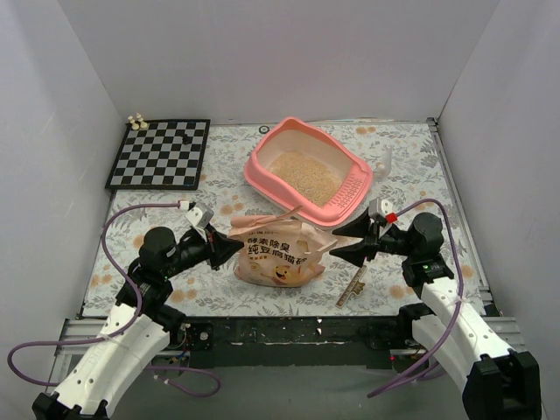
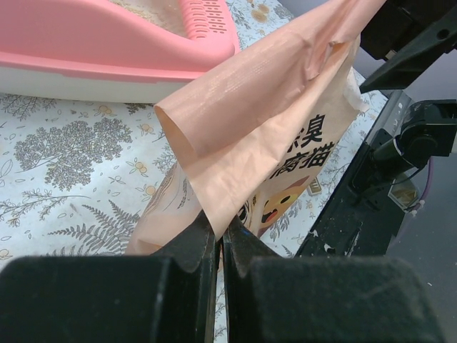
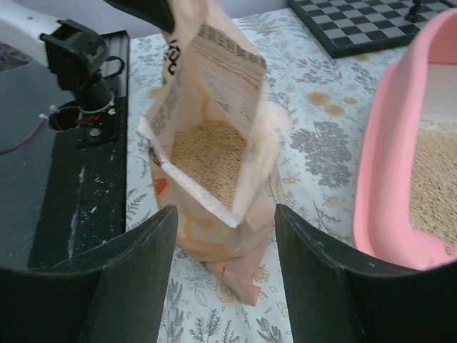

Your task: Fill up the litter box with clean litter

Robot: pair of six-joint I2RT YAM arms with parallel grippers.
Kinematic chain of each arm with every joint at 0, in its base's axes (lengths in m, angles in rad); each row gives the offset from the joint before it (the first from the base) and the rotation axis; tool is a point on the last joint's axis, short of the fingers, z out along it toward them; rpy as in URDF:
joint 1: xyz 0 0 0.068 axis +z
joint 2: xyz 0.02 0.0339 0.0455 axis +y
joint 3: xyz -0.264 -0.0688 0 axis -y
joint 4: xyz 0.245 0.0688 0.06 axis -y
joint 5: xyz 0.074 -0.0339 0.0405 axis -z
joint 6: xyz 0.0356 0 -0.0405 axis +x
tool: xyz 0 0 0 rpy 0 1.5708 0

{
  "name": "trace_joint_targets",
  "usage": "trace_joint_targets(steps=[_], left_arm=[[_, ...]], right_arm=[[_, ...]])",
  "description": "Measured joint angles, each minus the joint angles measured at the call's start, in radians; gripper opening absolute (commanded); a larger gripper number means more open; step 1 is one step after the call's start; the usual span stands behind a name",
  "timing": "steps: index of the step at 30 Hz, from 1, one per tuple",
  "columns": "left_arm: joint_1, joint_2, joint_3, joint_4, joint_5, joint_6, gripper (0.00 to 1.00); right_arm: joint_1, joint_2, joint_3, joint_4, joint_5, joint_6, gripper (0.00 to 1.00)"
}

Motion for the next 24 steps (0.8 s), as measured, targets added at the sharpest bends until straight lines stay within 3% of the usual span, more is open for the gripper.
trace_joint_targets(steps=[7,24], left_arm=[[-0.002,-0.006,-0.002,-0.002,0.003,0.000,0.00],[-0.004,-0.003,-0.002,0.001,0.003,0.000,0.00]], right_arm=[[0.000,0.039,-0.002,0.141,-0.111,0.104,0.66],[0.027,0.237,-0.090,0.668,-0.095,0.375,0.65]])
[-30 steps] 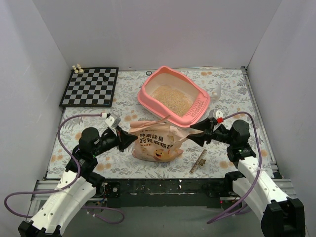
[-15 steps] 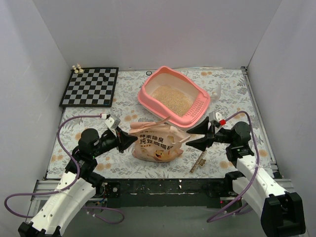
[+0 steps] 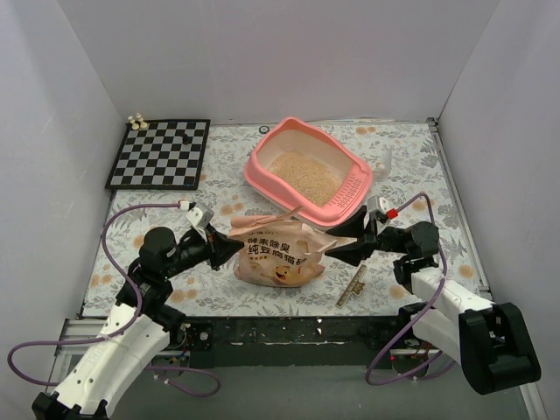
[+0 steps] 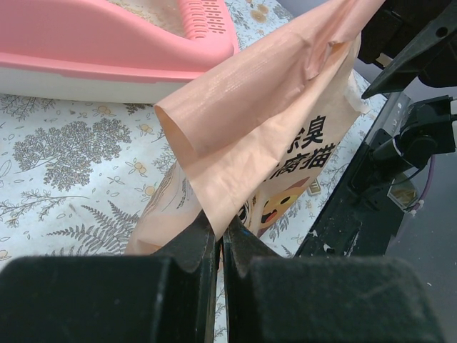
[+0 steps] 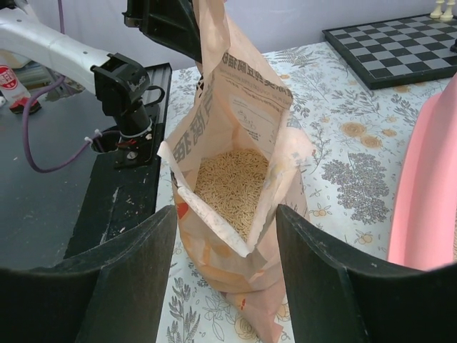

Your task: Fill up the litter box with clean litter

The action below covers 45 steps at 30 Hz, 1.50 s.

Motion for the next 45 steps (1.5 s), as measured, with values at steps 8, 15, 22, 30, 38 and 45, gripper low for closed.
trace_joint_targets(steps=[8,15,22,30,38,45], left_arm=[[0.000,0.008,0.000,0.009,0.000,0.000,0.00],[0.000,0.013,0.000,0.014,0.000,0.000,0.00],[0.000,0.016,0.000,0.016,-0.001,0.000,0.00],[0.000,0.021,0.000,0.022,-0.001,0.000,0.00],[0.000,0.027,0.000,0.027,0.000,0.000,0.00],[0.000,0.032,0.000,0.030,0.000,0.000,0.00]], right_arm=[[0.064,0.119,-0.010,0.140,0.020,0.080,0.64],[0.108,0.204,-0.010,0.165,0.051,0.114,0.58],[0.117,0.308,-0.010,0.188,0.090,0.224,0.52],[0.123,0.340,-0.010,0.189,0.125,0.291,0.52],[0.125,0.285,-0.007,0.189,0.129,0.297,0.52],[0.141,0.290,0.021,0.188,0.121,0.303,0.52]])
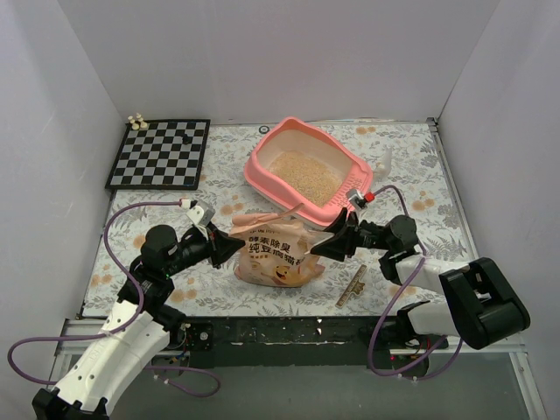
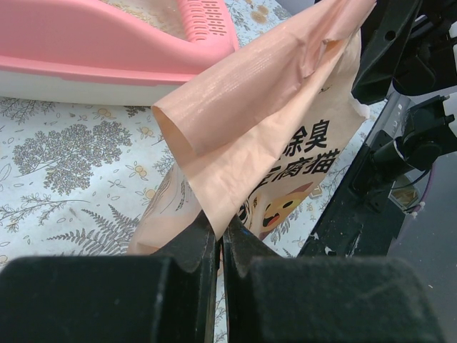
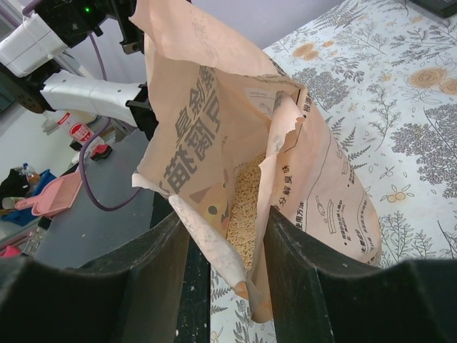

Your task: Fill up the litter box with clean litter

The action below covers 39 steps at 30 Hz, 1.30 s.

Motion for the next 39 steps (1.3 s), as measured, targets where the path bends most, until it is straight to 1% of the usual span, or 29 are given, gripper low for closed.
trace_joint_targets(steps=[5,7,8,9,10,11,12,14,16,17,19,21,24,27,30,33,35,37,38,39], left_arm=[[0.000,0.003,0.000,0.000,0.000,0.000,0.00],[0.000,0.003,0.000,0.001,0.000,0.000,0.00],[0.000,0.003,0.000,0.001,0.000,0.000,0.00],[0.000,0.004,0.000,0.001,0.000,0.000,0.00],[0.000,0.004,0.000,0.001,0.000,0.000,0.00],[0.000,0.004,0.000,0.001,0.000,0.000,0.00],[0.000,0.004,0.000,0.001,0.000,0.000,0.00],[0.000,0.003,0.000,0.000,0.003,0.000,0.01],[0.000,0.004,0.000,0.001,0.004,0.000,0.16],[0.000,0.004,0.000,0.002,0.004,-0.001,0.20],[0.000,0.005,0.000,0.011,0.004,-0.007,0.34],[0.000,0.010,0.000,0.026,0.011,-0.015,0.44],[0.000,0.033,0.000,0.060,0.037,-0.033,0.51],[0.000,0.074,-0.002,0.106,0.085,-0.053,0.52],[0.000,0.126,-0.009,0.166,0.140,-0.067,0.49],[0.000,0.190,-0.009,0.219,0.190,-0.074,0.40],[0.000,0.218,-0.014,0.250,0.219,-0.080,0.28],[0.000,0.227,-0.034,0.298,0.246,-0.095,0.05],[0.000,0.226,-0.047,0.321,0.254,-0.103,0.00],[0.000,0.224,-0.056,0.340,0.259,-0.108,0.00]], right_arm=[[0.014,0.017,0.017,0.000,0.000,-0.001,0.49],[0.017,0.026,0.023,0.000,-0.001,-0.002,0.45],[0.018,0.029,0.026,0.000,0.000,-0.002,0.41],[0.019,0.031,0.027,0.000,0.000,-0.003,0.35],[0.019,0.031,0.029,0.000,0.000,-0.006,0.26],[0.020,0.031,0.030,0.000,0.001,-0.008,0.12],[0.021,0.031,0.032,0.000,0.003,-0.010,0.02],[0.022,0.031,0.034,-0.005,0.013,-0.013,0.01],[0.022,0.031,0.035,-0.011,0.019,-0.011,0.01],[0.022,0.031,0.035,-0.012,0.021,-0.011,0.01],[0.023,0.025,0.035,-0.017,0.024,-0.010,0.01],[0.023,0.008,0.033,-0.031,0.029,-0.009,0.01],[0.024,-0.041,0.010,-0.044,0.038,-0.014,0.01],[0.024,-0.098,-0.011,-0.062,0.040,-0.035,0.01],[0.024,-0.143,-0.030,-0.079,0.039,-0.053,0.01],[0.024,-0.163,-0.043,-0.081,0.039,-0.060,0.01],[0.024,-0.166,-0.048,-0.081,0.043,-0.059,0.01],[0.024,-0.166,-0.049,-0.081,0.050,-0.057,0.01],[0.024,-0.166,-0.050,-0.081,0.053,-0.053,0.01],[0.024,-0.166,-0.052,-0.080,0.055,-0.044,0.01]])
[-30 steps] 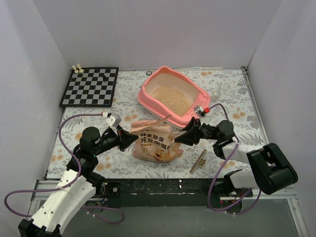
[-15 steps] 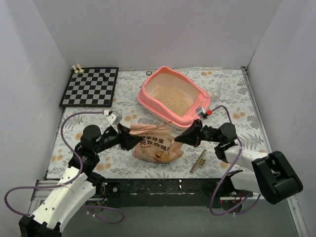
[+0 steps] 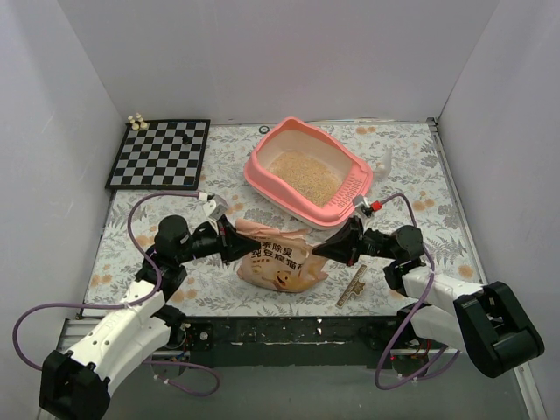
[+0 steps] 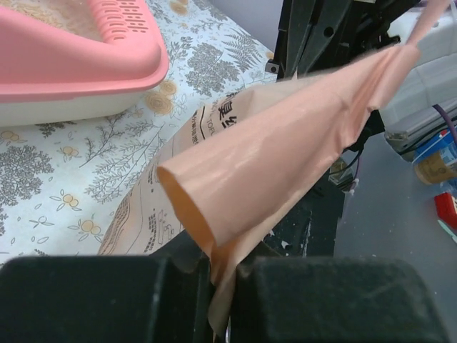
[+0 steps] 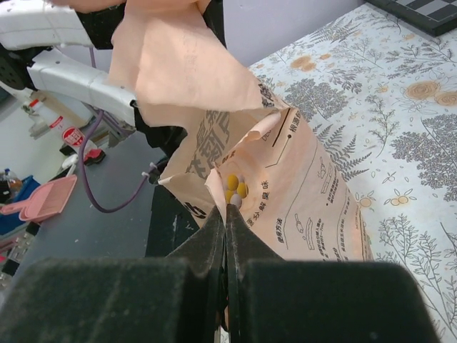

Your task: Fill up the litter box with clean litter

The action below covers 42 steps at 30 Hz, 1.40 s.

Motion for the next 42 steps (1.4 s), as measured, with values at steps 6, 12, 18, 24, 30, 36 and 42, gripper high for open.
trace_joint_targets(steps=[6,12,18,24,30,36,42], left_arm=[[0.000,-0.011,-0.006,-0.005,-0.021,-0.040,0.00],[-0.003,-0.074,0.032,-0.150,-0.120,-0.206,0.00],[-0.006,-0.169,0.035,-0.319,-0.179,-0.416,0.00],[-0.010,-0.300,-0.053,-0.363,-0.139,-0.607,0.00],[-0.010,-0.386,-0.066,-0.472,-0.105,-0.698,0.00],[-0.010,-0.386,-0.036,-0.618,-0.071,-0.748,0.00],[-0.010,-0.410,-0.039,-0.725,-0.032,-0.784,0.00]], right_arm=[[0.000,-0.023,-0.042,0.020,0.081,0.104,0.01],[0.006,-0.212,-0.063,-0.154,0.187,0.185,0.01],[0.013,-0.397,0.015,-0.642,0.272,0.207,0.01],[0.019,-0.377,0.011,-0.760,0.256,0.330,0.01],[0.019,-0.402,-0.009,-0.797,0.205,0.423,0.01],[0.019,-0.471,-0.024,-0.896,0.156,0.482,0.01],[0.019,-0.519,-0.029,-1.050,0.101,0.475,0.01]])
